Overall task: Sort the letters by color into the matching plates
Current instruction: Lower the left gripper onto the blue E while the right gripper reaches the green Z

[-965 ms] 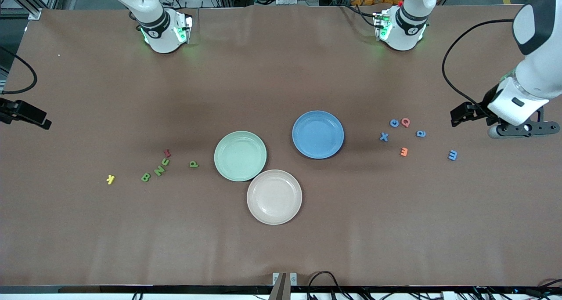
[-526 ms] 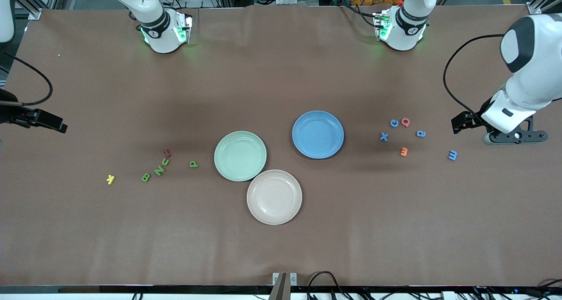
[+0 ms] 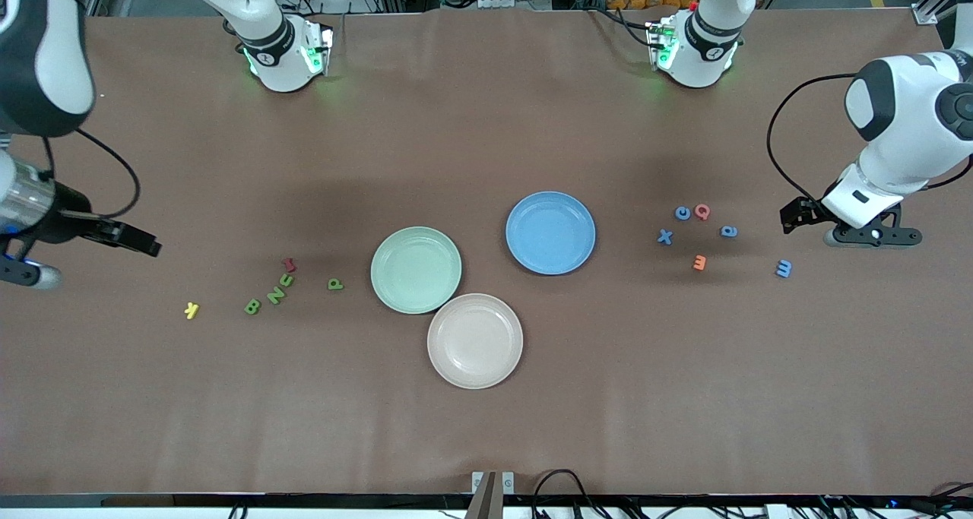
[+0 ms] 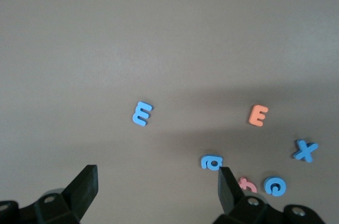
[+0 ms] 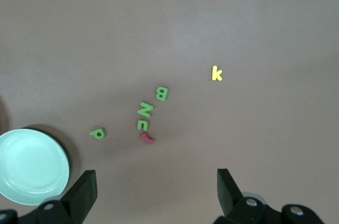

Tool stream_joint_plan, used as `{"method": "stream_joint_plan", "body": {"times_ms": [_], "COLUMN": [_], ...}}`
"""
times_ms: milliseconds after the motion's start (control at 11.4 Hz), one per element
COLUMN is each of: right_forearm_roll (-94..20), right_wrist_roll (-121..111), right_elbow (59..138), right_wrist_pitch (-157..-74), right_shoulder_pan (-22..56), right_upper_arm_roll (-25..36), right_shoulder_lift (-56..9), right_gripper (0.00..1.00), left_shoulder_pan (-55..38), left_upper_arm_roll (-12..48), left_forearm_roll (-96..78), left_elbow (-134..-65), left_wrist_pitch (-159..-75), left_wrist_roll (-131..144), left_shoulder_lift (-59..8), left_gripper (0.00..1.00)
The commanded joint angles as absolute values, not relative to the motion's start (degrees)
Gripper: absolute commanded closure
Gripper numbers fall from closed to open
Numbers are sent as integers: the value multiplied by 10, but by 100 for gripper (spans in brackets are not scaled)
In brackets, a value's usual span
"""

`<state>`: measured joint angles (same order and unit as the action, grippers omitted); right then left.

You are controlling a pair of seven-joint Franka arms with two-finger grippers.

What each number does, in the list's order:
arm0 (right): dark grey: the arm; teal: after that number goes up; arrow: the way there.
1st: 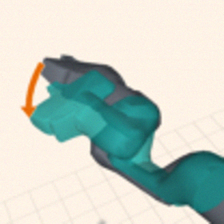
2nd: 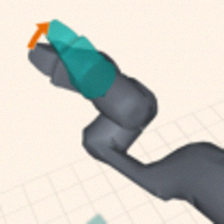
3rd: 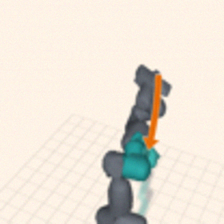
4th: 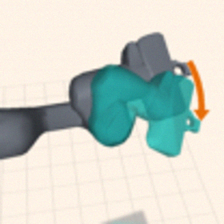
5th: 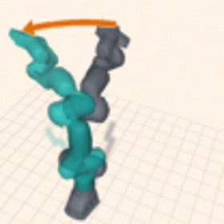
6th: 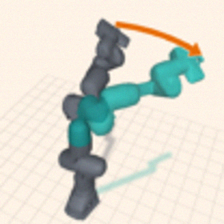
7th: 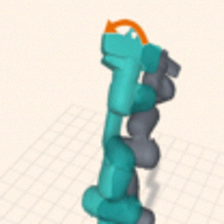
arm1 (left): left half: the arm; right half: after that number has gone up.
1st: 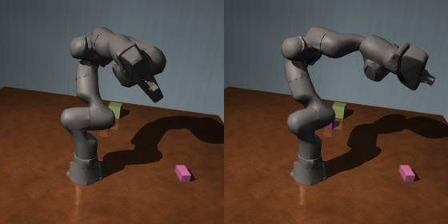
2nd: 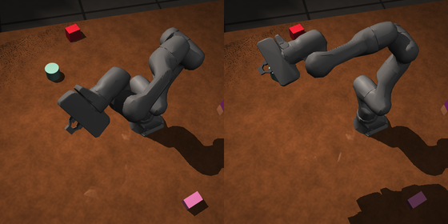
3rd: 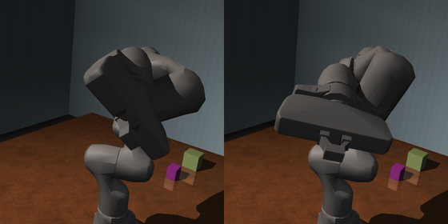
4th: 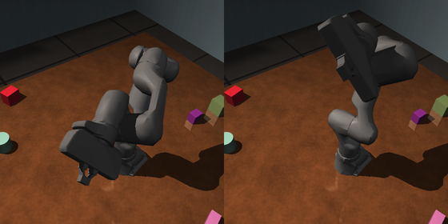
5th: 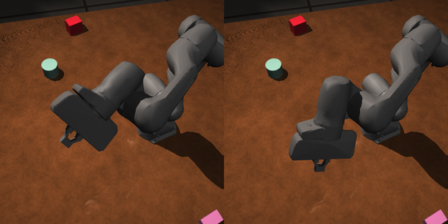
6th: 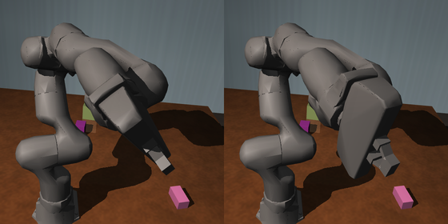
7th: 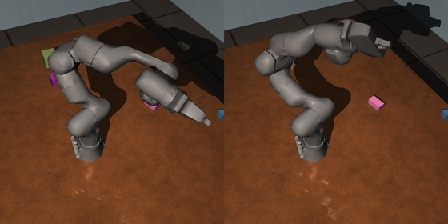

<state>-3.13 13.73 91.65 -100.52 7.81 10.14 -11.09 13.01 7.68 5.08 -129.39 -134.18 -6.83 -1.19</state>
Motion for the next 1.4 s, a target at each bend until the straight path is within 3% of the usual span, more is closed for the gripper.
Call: {"method": "stream_joint_plan", "body": {"times_ms": [0,88,789,1053,1140,1316], "right_forearm_roll": [-37,-39,-112,-113,-113,-113], "right_wrist_roll": [217,241,452,467,468,468], "right_elbow": [930,931,992,1056,1071,1090], "right_wrist_pitch": [-1041,-1051,-1226,-1319,-1336,-1359], "right_shoulder_pan": [97,99,117,121,122,122], "right_upper_arm_roll": [100,100,100,100,100,100], "right_shoulder_lift": [-138,-148,-222,-235,-237,-247], "right_gripper": [0,0,0,0,0,0], "left_shoulder_pan": [150,161,199,200,202,204], "left_upper_arm_roll": [82,83,84,84,84,84], "left_forearm_roll": [62,62,62,62,61,61], "left_elbow": [-1299,-1299,-1294,-1291,-1290,-1284], "left_wrist_pitch": [-1387,-1401,-1525,-1526,-1528,-1535], "left_wrist_roll": [-98,-100,-154,-163,-174,-179], "left_shoulder_lift": [-53,-68,-182,-191,-196,-205], "left_gripper": [0,6,10,19,25,28]}}
